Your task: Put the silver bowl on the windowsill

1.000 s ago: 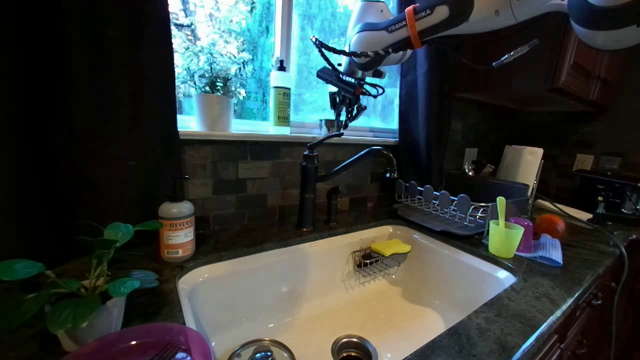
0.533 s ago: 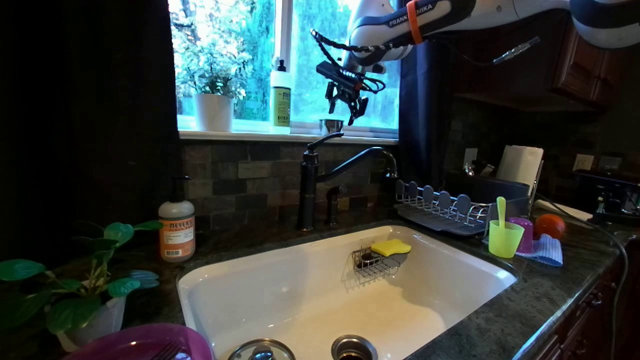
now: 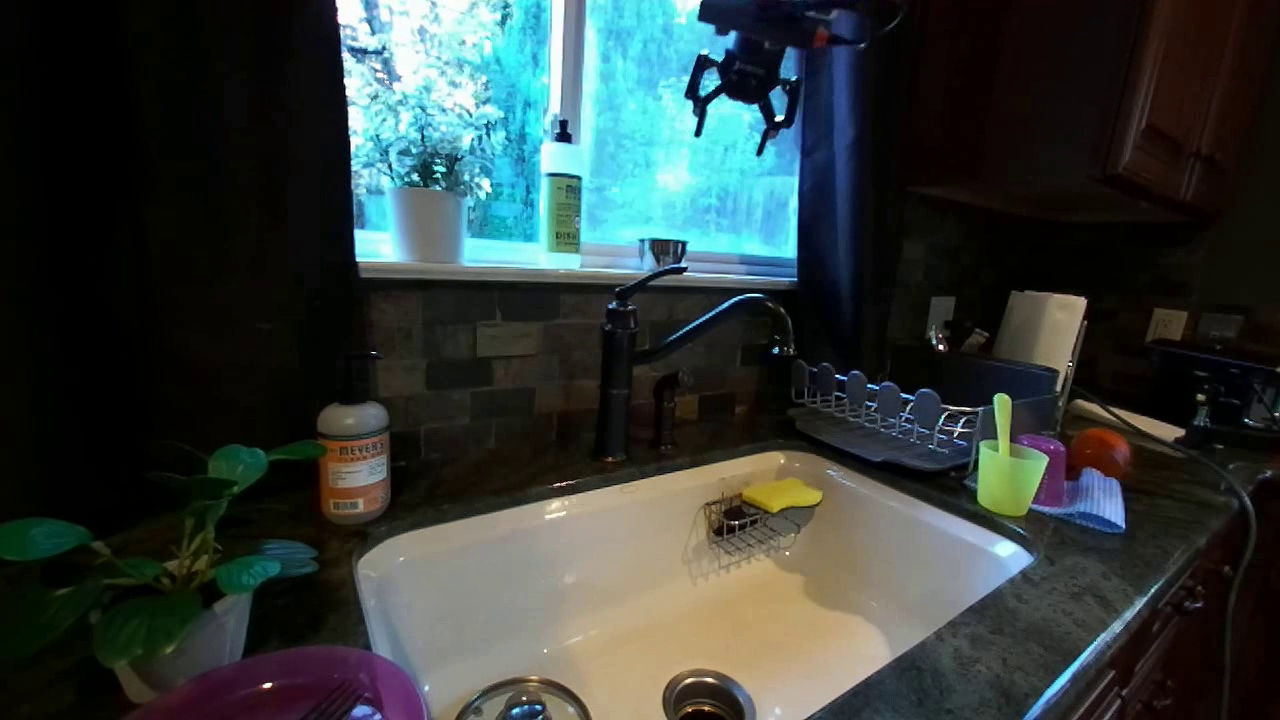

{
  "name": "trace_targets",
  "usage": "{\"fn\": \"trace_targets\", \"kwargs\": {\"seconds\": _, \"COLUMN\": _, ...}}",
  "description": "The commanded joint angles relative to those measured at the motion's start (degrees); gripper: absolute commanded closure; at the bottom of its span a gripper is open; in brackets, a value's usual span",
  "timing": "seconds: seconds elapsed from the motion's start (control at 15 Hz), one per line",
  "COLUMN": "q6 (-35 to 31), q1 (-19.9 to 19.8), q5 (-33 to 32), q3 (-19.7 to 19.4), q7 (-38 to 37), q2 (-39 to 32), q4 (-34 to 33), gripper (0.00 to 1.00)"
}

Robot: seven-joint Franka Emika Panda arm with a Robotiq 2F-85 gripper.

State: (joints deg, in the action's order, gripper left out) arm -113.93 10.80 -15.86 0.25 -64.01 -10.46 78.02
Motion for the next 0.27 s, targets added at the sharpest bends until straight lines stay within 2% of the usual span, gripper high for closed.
{"fn": "trace_targets", "kwargs": {"seconds": 0.0, "q6": 1.31, "q1": -0.02, "q5": 2.52, "q3": 1.47, "q7": 10.66, "q2": 13.79, "q4": 13.02, "gripper": 0.0}}
{"fn": "trace_targets", "kwargs": {"seconds": 0.07, "q6": -1.99, "q1": 0.28, "q5": 2.62, "q3": 1.71, "q7": 12.89, "q2": 16.42, "q4": 15.59, "gripper": 0.0}}
{"fn": "trace_targets", "kwargs": {"seconds": 0.13, "q6": 1.44, "q1": 0.14, "q5": 0.93, "q3": 1.2, "q7": 8.69, "q2": 9.15, "q4": 6.63, "gripper": 0.0}}
{"fn": "trace_targets", "kwargs": {"seconds": 0.2, "q6": 1.08, "q1": -1.64, "q5": 1.2, "q3": 3.41, "q7": 10.4, "q2": 11.72, "q4": 8.61, "gripper": 0.0}}
